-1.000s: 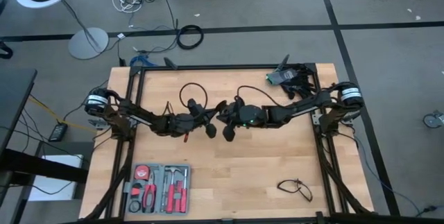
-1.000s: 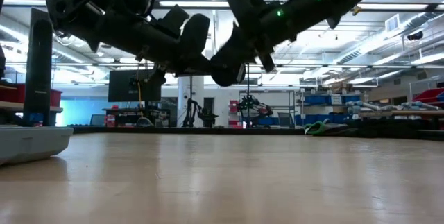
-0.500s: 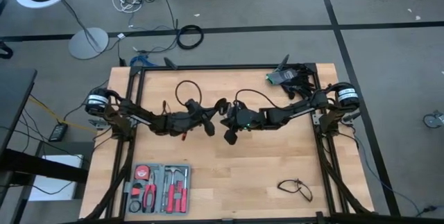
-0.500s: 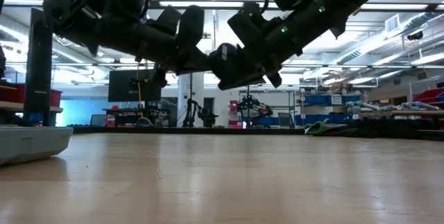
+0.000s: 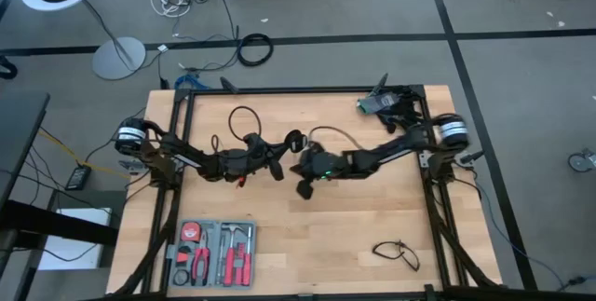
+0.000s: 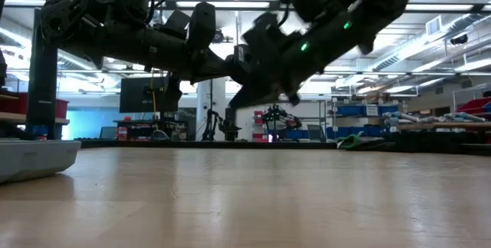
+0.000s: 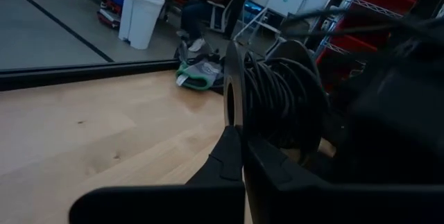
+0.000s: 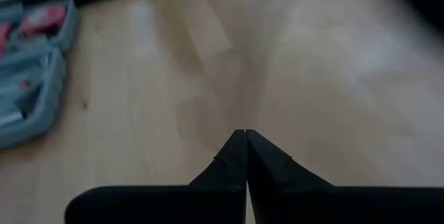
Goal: Coil cords
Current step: Coil the black wire onto the spool
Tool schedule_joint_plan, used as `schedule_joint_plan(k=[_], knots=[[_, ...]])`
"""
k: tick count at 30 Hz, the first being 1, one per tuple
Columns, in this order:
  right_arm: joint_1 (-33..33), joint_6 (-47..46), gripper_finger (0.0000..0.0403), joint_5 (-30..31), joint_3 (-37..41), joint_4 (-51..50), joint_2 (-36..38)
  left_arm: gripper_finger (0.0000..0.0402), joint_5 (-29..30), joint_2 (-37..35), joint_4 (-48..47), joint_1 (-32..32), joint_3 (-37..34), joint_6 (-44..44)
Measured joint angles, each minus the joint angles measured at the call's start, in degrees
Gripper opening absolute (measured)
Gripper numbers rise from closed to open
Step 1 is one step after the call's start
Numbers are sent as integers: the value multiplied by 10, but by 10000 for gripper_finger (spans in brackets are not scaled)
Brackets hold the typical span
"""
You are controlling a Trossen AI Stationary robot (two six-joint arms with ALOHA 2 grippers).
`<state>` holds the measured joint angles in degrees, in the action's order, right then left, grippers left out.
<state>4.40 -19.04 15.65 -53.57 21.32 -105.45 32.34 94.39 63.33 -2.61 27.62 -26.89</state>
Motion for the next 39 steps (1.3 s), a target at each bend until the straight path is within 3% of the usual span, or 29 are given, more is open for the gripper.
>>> schedule_joint_plan(k=[6,20,28,34,39], knots=[[0,-5,1,-4,-20,2,-52,0,-1,0,-1,0,-1,2],[22,-71,1,6,-18,-131,-51,0,2,0,4,0,-17,11],[61,-114,0,62,3,-160,-38,0,8,0,11,1,-33,-3],[73,-109,0,81,77,-55,1,0,7,0,12,1,-32,7],[67,-98,0,63,195,235,-2,0,5,0,12,1,-32,9]])
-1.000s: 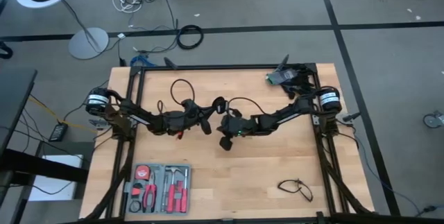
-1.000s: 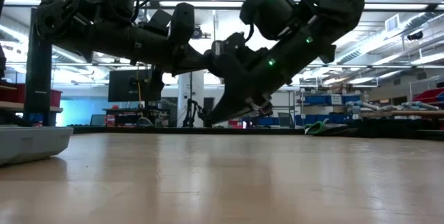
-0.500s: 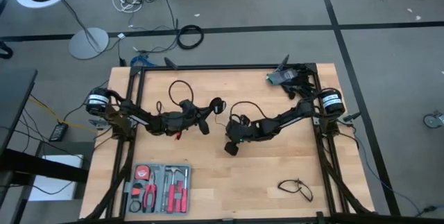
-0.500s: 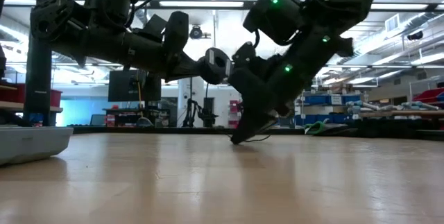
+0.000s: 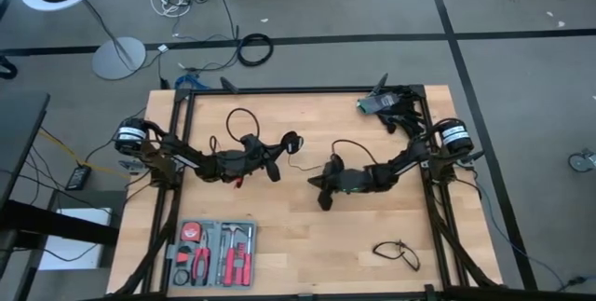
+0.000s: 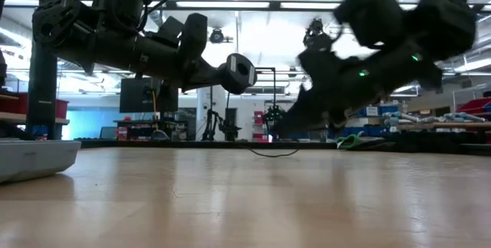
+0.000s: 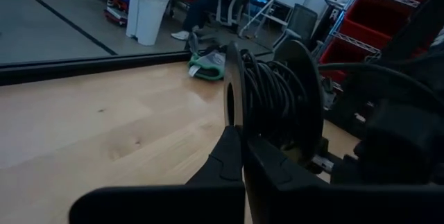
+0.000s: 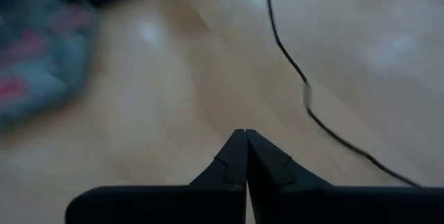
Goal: Coil cords
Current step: Coil the black wire onto the spool
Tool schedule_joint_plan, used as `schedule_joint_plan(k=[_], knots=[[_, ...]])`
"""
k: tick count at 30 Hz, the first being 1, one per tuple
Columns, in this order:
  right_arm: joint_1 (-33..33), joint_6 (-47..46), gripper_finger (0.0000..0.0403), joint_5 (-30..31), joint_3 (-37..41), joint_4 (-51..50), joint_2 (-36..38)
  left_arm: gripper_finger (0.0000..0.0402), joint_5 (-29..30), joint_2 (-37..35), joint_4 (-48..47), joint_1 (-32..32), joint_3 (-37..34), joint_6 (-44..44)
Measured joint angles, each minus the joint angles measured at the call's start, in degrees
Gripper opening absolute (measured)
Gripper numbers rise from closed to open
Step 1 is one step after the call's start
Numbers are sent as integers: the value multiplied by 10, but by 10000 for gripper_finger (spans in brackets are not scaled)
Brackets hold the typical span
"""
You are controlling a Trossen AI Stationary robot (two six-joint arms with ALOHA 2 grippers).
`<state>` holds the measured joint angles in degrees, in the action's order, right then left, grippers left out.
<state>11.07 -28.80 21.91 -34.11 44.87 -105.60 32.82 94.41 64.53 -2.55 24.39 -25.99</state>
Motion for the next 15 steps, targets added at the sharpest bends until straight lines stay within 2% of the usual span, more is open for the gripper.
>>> schedule_joint_plan(k=[3,5,15], knots=[[-11,11,0,-11,52,157,-11,0,-1,0,0,0,0,0],[-18,36,2,2,68,199,-12,0,-1,0,0,0,0,0],[-48,133,30,16,41,159,-12,0,-6,0,4,0,0,2]])
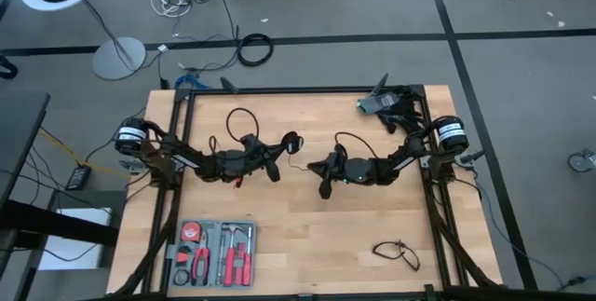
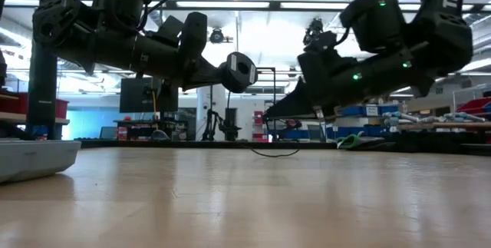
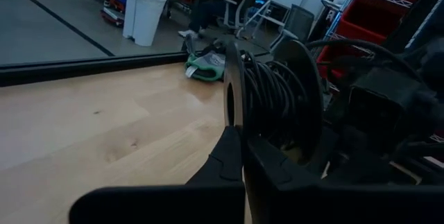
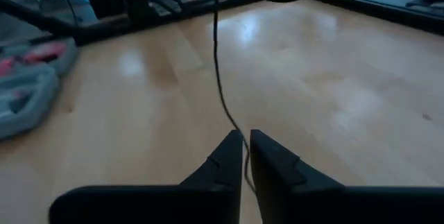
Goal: Coil cords
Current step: Coil the black wire onto the spool
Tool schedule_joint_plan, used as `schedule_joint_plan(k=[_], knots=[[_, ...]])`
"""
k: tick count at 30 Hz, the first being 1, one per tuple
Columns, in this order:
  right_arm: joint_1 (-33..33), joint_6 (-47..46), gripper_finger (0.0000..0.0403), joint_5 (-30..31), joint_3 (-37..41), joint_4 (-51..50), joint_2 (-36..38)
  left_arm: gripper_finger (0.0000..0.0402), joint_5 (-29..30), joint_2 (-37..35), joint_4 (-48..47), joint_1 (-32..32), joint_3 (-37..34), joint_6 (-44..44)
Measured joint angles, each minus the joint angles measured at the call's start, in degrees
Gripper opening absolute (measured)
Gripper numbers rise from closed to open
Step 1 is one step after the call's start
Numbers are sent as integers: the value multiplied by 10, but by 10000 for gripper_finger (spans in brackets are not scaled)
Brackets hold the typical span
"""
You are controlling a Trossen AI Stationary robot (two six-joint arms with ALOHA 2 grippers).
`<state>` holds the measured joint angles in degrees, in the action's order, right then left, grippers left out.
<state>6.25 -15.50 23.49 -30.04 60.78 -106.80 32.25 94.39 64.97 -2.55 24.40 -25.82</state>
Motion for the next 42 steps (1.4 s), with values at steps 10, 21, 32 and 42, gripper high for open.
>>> schedule_joint_plan(k=[10,21,32,42], knots=[[-18,37,98,-1,-73,-184,0,0,-4,0,29,0,0,14],[-31,37,122,-26,-77,-195,0,0,-4,0,78,0,1,32],[-39,32,114,-62,-89,-195,-26,0,-10,0,106,0,1,32],[-33,9,30,-42,-149,-200,-97,0,-35,0,97,0,1,33]])
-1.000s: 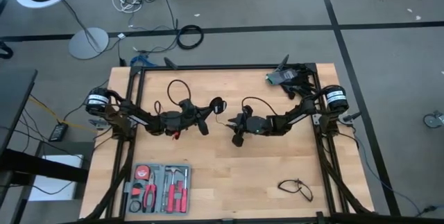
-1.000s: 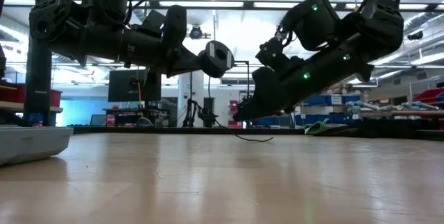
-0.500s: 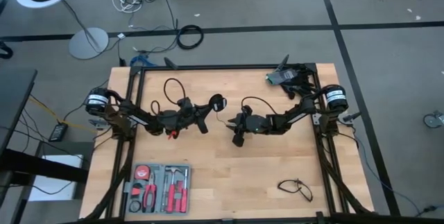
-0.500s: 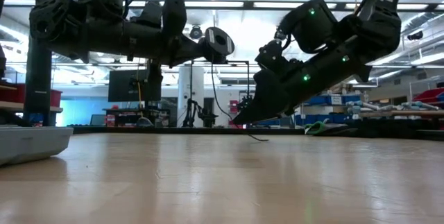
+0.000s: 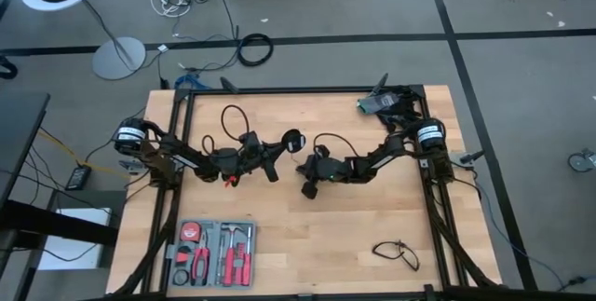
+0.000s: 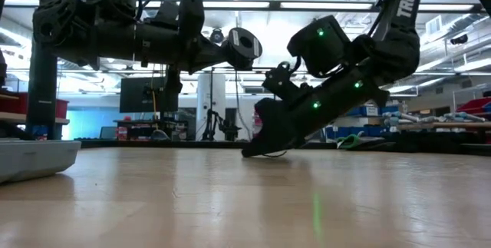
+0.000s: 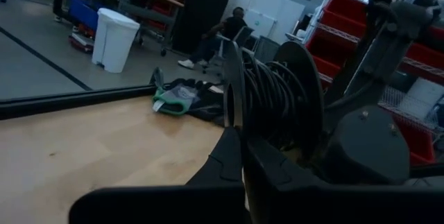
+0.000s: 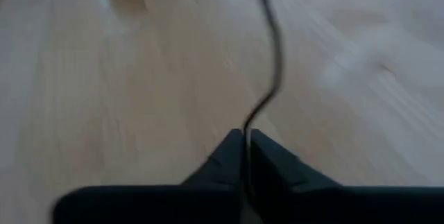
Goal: Coil cords
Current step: Coil the black wire onto the spool
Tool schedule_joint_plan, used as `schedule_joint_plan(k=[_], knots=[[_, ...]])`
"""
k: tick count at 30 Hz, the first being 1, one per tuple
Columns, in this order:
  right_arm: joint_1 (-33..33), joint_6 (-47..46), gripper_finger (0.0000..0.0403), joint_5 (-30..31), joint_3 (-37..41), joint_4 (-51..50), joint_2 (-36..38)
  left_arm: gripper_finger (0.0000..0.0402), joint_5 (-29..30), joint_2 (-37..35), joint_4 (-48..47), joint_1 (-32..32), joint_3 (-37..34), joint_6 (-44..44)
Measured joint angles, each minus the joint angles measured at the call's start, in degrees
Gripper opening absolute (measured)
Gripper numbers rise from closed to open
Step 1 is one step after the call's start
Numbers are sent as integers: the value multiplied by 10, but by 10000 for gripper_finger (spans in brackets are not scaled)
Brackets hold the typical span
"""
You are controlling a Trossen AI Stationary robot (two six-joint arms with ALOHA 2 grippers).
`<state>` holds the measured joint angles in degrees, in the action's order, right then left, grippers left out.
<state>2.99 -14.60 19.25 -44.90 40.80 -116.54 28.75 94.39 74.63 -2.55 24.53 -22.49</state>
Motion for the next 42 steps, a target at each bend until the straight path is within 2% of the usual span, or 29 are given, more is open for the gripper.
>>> schedule_joint_plan(k=[2,8,12,18,21,29,34,42], knots=[[1,-3,8,0,6,-21,13,0,0,0,0,0,0,8],[5,-25,2,4,22,-76,50,0,0,0,-4,0,0,14],[6,-64,1,7,22,-174,93,0,0,0,-23,0,0,13],[5,-129,1,61,24,-353,196,0,-5,0,-44,0,0,13],[2,-137,1,69,24,-387,247,0,-13,0,-63,0,0,22],[-16,-111,0,73,23,-324,336,0,-12,0,-102,-1,0,27],[-18,-85,0,68,22,-258,334,0,-11,0,-104,-1,0,28],[-6,-60,0,41,-22,-246,311,0,16,0,-132,-1,5,26]])
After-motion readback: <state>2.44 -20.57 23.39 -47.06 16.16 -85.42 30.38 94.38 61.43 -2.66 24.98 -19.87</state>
